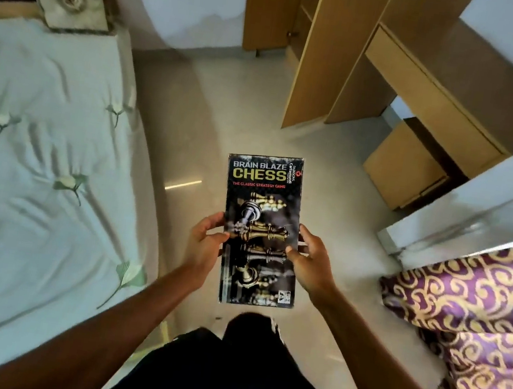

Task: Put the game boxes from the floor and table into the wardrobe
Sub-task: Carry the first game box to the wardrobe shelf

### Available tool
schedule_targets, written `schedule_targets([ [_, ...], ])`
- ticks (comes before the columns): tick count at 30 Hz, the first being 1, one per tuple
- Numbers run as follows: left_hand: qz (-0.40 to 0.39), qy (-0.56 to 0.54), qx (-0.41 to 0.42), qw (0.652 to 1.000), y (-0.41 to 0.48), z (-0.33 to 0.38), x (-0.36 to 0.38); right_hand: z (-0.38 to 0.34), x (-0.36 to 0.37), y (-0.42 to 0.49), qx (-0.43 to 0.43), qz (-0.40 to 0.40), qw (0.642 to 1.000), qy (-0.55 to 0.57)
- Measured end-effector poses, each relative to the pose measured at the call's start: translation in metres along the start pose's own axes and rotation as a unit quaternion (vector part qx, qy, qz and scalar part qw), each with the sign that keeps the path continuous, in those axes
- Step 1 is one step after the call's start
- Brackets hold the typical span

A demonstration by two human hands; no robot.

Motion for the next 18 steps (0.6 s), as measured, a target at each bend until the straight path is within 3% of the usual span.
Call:
schedule_targets([
  [9, 0.008, 0.001, 0.006, 1.0, 0.243, 0.085, 0.082, -0.089, -0.031, 0.261, -0.037, -0.006, 0.999, -0.006],
  [18, 0.092, -0.052, 0.018, 0.994, 0.442, 0.195, 0.119, -0.237, -0.043, 0.501, -0.077, -0.082, 0.992, -0.048],
])
Point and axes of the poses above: each hand's wrist, its own y-axis towards the middle knuckle, its own x-axis out of the palm, z = x × y, the point moved 6 cm from there along y, towards the middle knuckle, and after that the axes turned 14 degrees about -y, right-handed, at the moved point
